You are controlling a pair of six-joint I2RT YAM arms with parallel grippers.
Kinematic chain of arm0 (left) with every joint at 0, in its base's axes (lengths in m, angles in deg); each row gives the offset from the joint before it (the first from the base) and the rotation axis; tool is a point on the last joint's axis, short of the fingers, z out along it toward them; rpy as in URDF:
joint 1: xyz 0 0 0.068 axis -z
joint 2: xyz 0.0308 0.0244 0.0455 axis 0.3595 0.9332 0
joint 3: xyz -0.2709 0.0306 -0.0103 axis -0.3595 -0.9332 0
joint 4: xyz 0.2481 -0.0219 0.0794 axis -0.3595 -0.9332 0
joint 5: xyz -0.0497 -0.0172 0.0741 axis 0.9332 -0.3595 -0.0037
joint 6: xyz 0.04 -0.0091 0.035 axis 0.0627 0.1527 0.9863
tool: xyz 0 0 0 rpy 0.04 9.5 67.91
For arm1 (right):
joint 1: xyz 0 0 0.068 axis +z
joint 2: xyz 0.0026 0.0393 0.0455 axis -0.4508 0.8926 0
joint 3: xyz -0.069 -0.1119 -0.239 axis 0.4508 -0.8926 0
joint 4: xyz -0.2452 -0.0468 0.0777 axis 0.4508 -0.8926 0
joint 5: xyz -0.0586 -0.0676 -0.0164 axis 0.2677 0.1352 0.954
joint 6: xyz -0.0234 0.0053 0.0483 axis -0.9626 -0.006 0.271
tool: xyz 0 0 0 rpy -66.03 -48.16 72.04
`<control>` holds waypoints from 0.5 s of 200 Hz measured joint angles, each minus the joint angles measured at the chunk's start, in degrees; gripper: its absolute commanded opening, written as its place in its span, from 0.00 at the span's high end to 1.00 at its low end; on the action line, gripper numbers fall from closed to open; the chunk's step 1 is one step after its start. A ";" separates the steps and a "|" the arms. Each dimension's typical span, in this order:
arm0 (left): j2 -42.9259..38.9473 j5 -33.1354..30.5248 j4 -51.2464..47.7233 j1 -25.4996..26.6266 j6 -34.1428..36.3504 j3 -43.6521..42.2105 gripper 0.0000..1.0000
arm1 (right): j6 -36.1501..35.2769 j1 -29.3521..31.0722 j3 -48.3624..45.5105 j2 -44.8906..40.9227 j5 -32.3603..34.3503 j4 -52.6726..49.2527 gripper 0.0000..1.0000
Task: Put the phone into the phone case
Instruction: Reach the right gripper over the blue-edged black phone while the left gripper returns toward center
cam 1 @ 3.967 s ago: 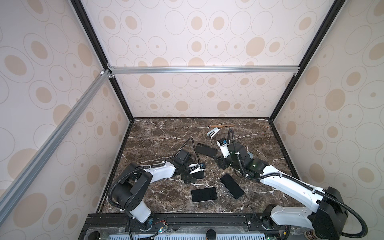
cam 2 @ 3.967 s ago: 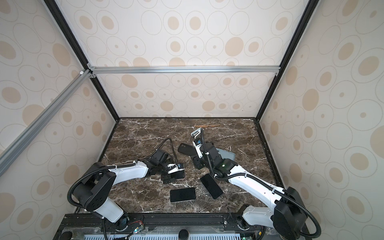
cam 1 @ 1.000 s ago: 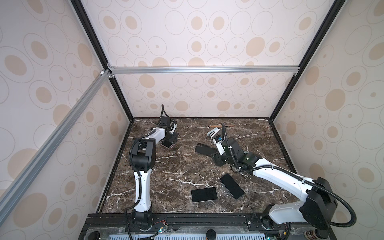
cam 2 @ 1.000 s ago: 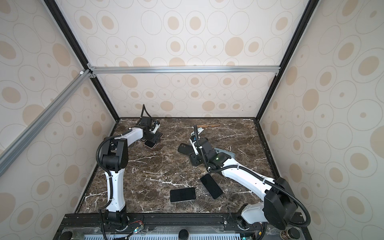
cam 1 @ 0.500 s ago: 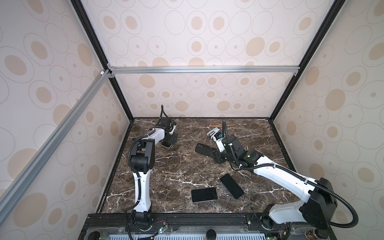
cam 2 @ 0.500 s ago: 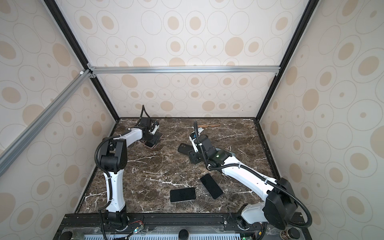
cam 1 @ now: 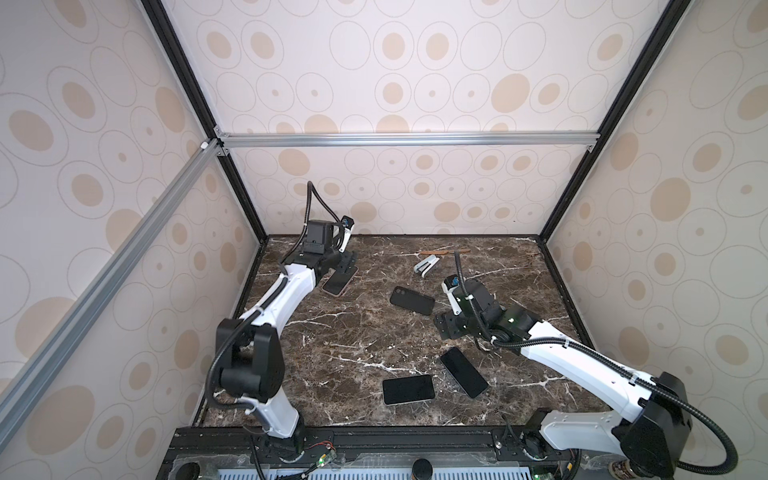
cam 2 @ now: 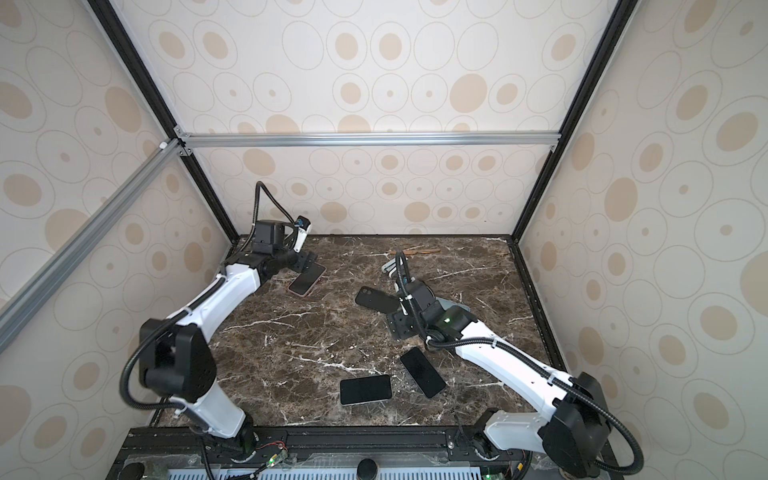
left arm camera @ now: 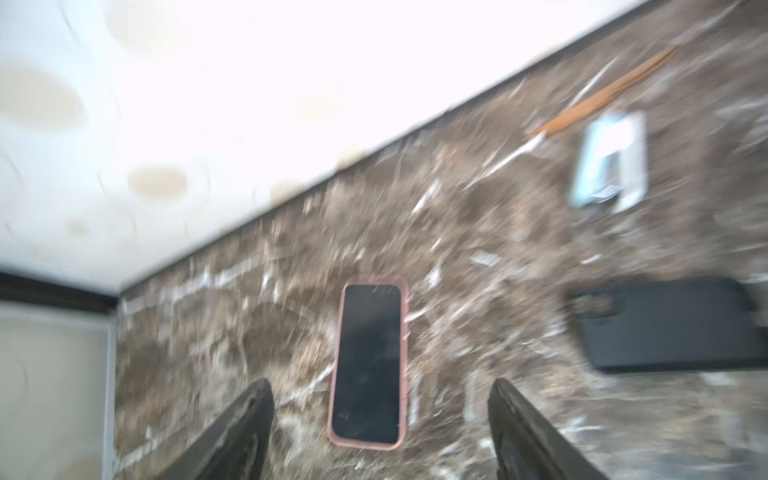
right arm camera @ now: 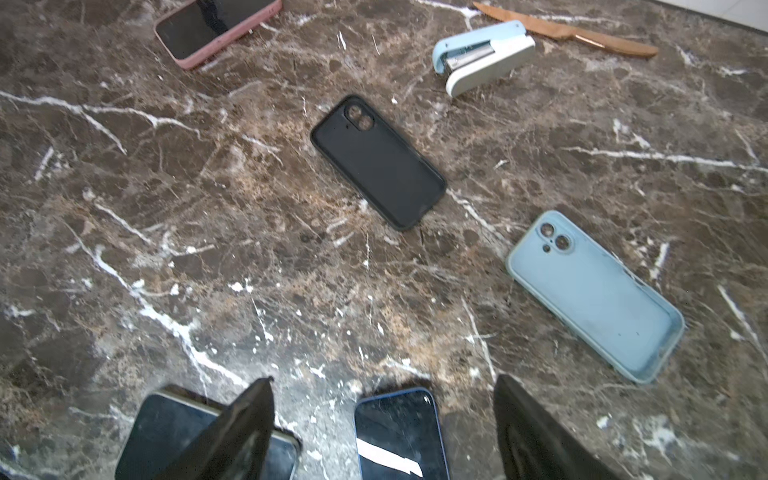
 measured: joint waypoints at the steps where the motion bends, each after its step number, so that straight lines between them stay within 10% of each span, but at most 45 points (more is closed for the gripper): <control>1: -0.72 0.31 0.48 0.31 0.28 -0.50 0.14 | 0.24 -0.04 -0.17 -0.24 0.00 -0.20 0.11; 100: -29.99 19.43 12.63 17.53 13.81 -34.60 0.01 | 12.76 -1.95 -18.47 -8.48 -4.31 -9.25 0.06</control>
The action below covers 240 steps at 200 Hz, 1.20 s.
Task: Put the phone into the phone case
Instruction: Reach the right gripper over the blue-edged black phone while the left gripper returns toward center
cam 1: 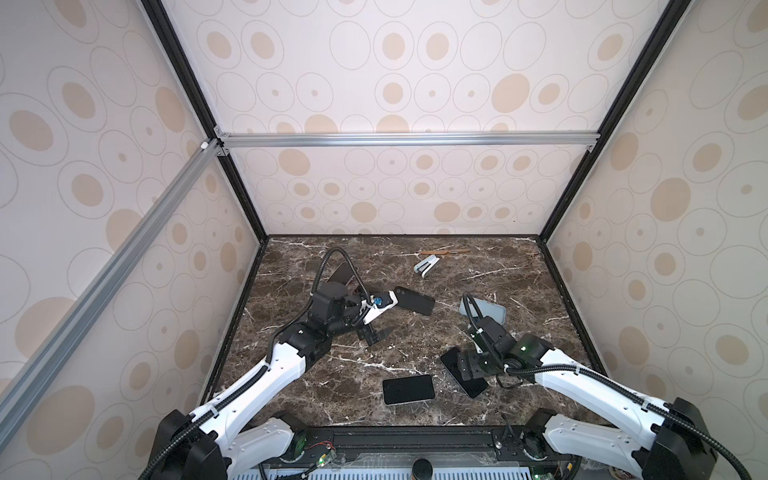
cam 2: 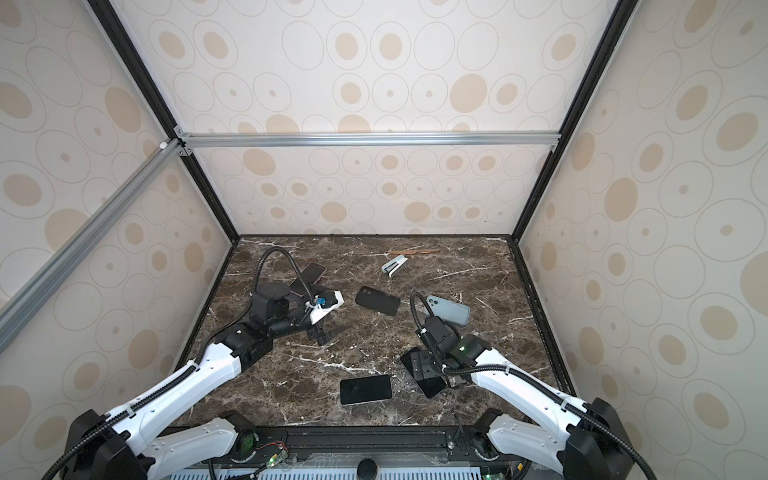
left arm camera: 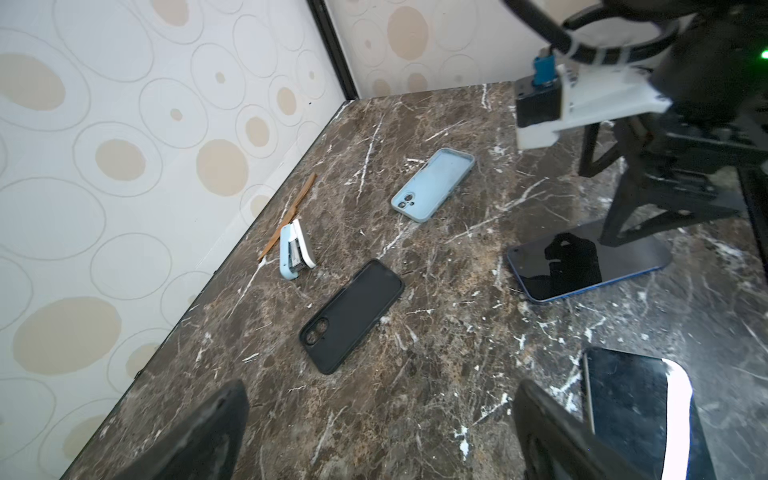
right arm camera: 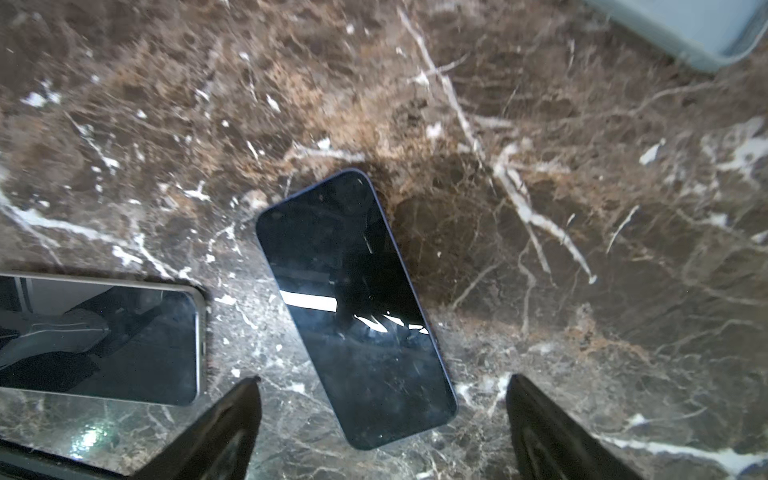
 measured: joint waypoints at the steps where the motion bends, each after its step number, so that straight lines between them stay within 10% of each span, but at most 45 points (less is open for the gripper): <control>1: -0.09 0.11 -0.02 0.09 0.15 -0.15 0.01 | 0.07 -0.04 -0.04 0.15 -0.02 0.00 0.06; 240: 0.59 -9.20 -2.47 6.08 8.59 -1.57 0.01 | 2.97 2.14 -1.49 15.39 -4.33 4.04 0.17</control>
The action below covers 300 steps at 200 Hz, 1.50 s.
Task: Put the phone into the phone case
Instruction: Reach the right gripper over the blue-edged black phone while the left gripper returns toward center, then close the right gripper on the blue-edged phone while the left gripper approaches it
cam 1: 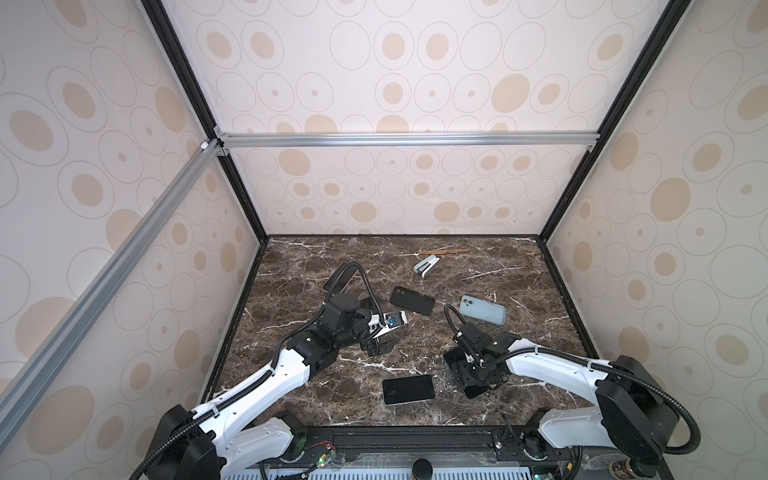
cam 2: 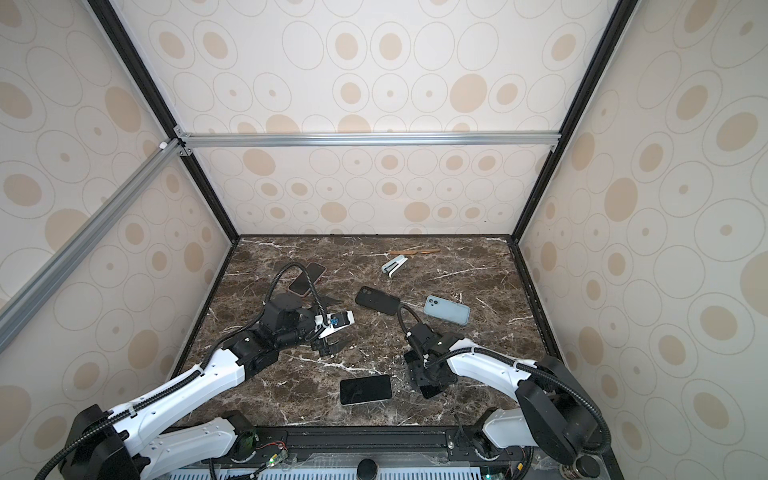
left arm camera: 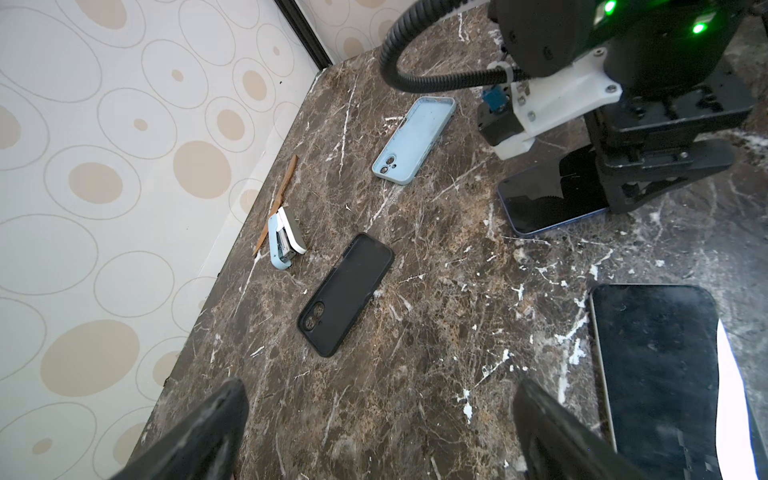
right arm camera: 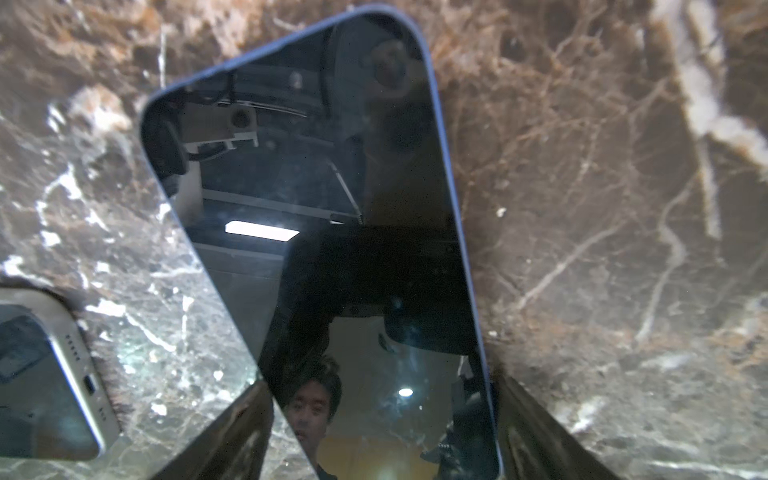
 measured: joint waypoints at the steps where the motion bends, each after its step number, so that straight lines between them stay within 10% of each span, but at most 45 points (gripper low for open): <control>1: 0.02 0.00 0.00 0.00 0.00 0.00 0.01 | 0.00 0.09 0.02 0.04 0.09 -0.02 0.17; 138: 0.90 -2.80 0.00 0.87 -0.90 -0.02 0.03 | 2.34 4.98 2.86 4.07 1.29 -0.09 0.40; 300: 17.46 -9.92 -3.50 0.94 -31.74 21.24 0.13 | 1.70 5.31 -2.56 -9.29 4.66 3.04 0.61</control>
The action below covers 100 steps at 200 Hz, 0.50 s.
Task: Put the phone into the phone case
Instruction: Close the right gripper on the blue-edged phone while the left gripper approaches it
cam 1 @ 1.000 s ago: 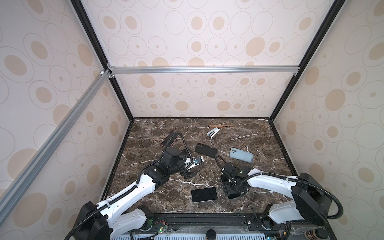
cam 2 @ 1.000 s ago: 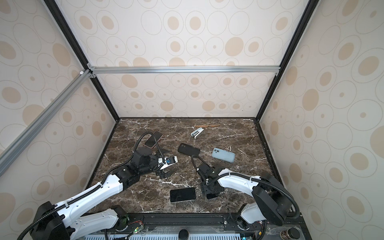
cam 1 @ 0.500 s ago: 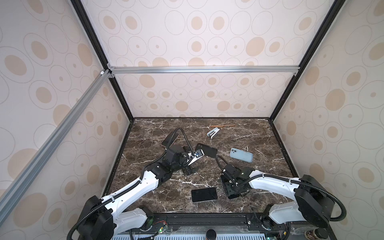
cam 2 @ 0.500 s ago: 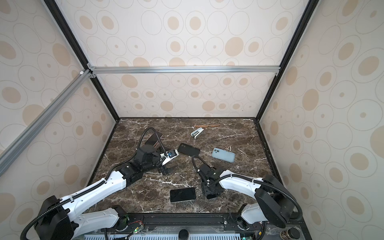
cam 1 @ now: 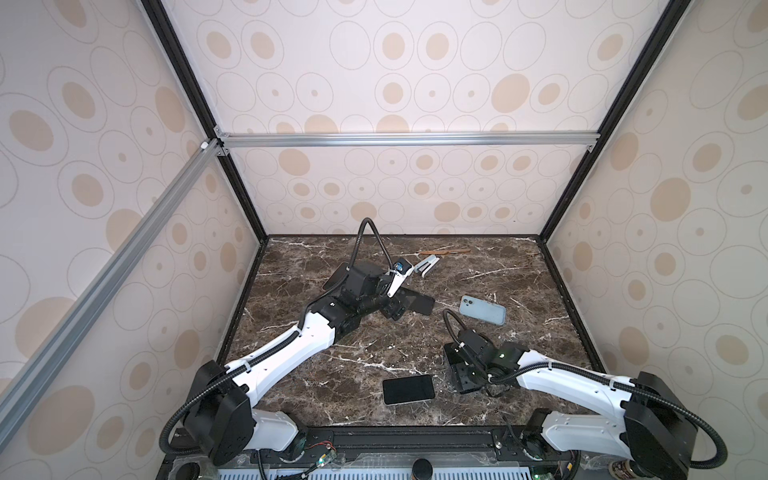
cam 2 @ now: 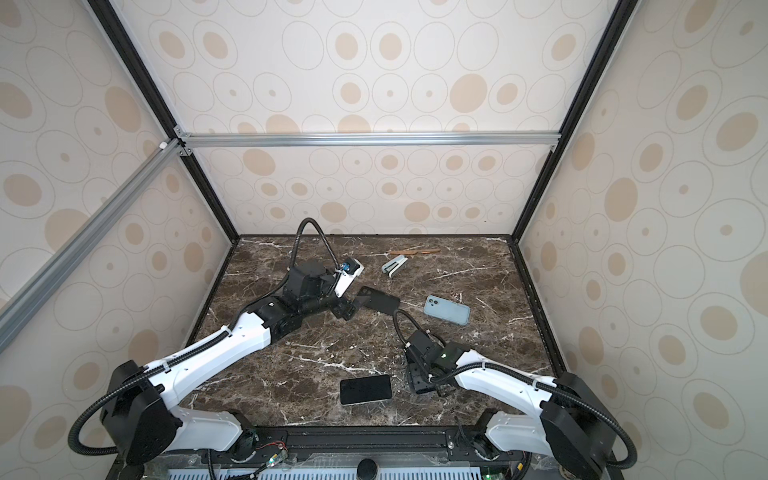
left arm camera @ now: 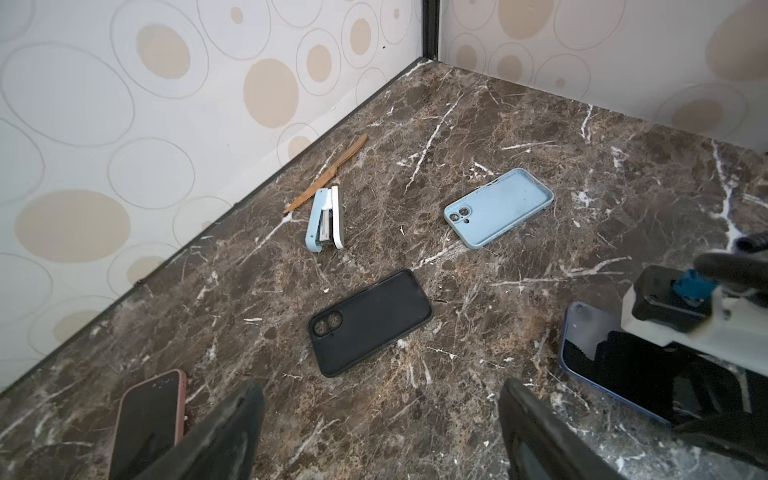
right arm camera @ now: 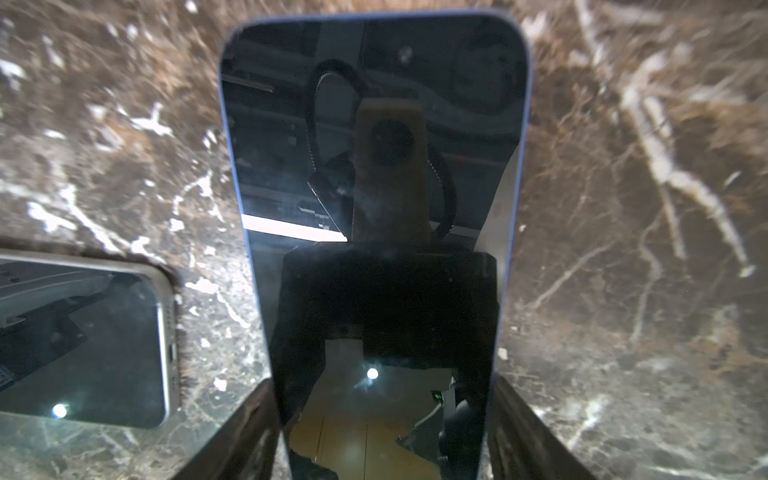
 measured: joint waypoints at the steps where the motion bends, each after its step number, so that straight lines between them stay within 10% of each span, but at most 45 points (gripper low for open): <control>1: 0.13 0.07 -0.11 0.00 -0.13 0.09 0.13 | -0.02 0.00 0.00 -0.17 0.04 0.02 0.61; 100: 13.20 16.22 -8.94 0.00 -15.32 9.99 0.21 | -11.13 0.00 2.34 -6.34 0.79 7.43 0.60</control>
